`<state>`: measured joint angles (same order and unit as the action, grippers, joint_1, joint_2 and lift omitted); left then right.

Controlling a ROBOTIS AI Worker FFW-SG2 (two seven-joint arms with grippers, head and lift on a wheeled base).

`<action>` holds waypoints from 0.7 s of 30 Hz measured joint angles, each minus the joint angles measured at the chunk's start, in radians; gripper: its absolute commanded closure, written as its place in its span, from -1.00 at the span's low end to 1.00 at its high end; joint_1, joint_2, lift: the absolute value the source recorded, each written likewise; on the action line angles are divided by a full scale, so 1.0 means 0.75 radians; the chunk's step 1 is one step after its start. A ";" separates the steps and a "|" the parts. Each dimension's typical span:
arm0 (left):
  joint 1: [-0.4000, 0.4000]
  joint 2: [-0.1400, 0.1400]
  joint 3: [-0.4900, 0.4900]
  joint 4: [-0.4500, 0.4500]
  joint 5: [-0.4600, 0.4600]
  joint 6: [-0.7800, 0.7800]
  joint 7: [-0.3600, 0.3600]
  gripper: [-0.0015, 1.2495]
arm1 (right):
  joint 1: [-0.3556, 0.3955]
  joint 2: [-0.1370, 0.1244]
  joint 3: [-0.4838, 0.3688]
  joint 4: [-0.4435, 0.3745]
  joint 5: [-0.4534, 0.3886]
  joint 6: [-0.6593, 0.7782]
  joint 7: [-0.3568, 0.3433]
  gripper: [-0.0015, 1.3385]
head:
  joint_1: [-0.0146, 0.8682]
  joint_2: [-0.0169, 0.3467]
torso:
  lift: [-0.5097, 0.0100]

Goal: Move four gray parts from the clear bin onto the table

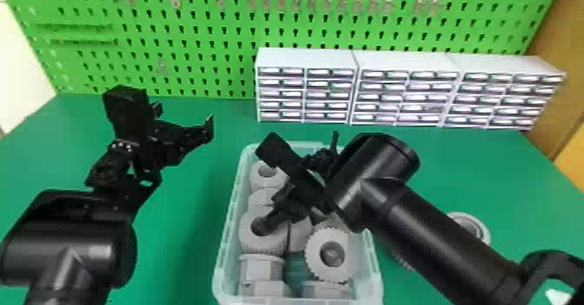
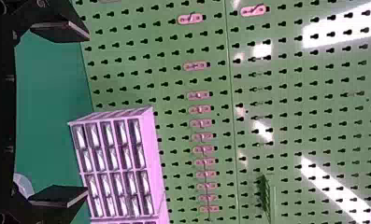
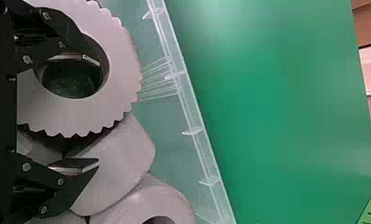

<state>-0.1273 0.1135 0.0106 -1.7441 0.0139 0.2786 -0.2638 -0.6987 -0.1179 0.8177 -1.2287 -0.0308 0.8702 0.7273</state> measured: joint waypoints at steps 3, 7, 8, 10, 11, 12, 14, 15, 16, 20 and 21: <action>0.000 0.000 0.001 0.000 0.001 0.000 -0.002 -0.80 | 0.001 0.000 0.002 0.011 -0.002 -0.006 -0.001 -0.21 | 0.57 -0.72 | 0.77; 0.002 0.000 0.004 0.000 0.002 -0.001 -0.003 -0.80 | 0.004 0.000 0.005 0.019 -0.002 -0.014 -0.003 -0.07 | 0.57 -0.72 | 0.77; 0.002 0.000 0.004 0.000 0.002 -0.001 -0.004 -0.80 | 0.004 0.000 0.006 0.021 -0.002 -0.016 -0.003 -0.01 | 0.57 -0.72 | 0.77; 0.002 0.000 0.004 0.000 0.002 -0.001 -0.004 -0.80 | 0.005 -0.001 0.007 0.023 -0.002 -0.019 -0.003 0.08 | 0.57 -0.72 | 0.77; 0.002 0.000 0.004 0.000 0.002 -0.001 -0.004 -0.80 | 0.005 -0.001 0.008 0.025 -0.002 -0.020 -0.003 0.13 | 0.57 -0.72 | 0.77; 0.002 0.000 0.004 0.000 0.002 -0.001 -0.004 -0.80 | 0.005 -0.002 0.008 0.025 -0.002 -0.020 -0.003 0.18 | 0.57 -0.72 | 0.77; 0.003 0.000 0.005 0.000 0.002 -0.001 -0.006 -0.80 | 0.005 -0.002 0.010 0.026 -0.002 -0.021 -0.003 0.35 | 0.57 -0.72 | 0.77; 0.004 0.000 0.005 0.000 0.002 -0.001 -0.006 -0.80 | 0.005 -0.002 0.010 0.026 -0.002 -0.021 -0.003 0.43 | 0.57 -0.72 | 0.77; 0.004 0.000 0.006 0.000 0.003 -0.001 -0.007 -0.80 | 0.005 -0.002 0.010 0.026 -0.002 -0.021 -0.003 0.52 | 0.57 -0.72 | 0.77; 0.004 0.000 0.008 0.000 0.003 -0.001 -0.010 -0.80 | 0.007 -0.001 0.009 0.023 0.002 -0.021 -0.003 0.62 | 0.57 -0.72 | 0.77; 0.004 0.000 0.008 0.000 0.003 -0.001 -0.010 -0.80 | 0.008 -0.001 0.008 0.021 0.005 -0.021 -0.003 0.62 | 0.57 -0.72 | 0.77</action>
<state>-0.1242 0.1135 0.0167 -1.7440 0.0164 0.2777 -0.2714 -0.6924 -0.1184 0.8235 -1.2133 -0.0267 0.8544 0.7250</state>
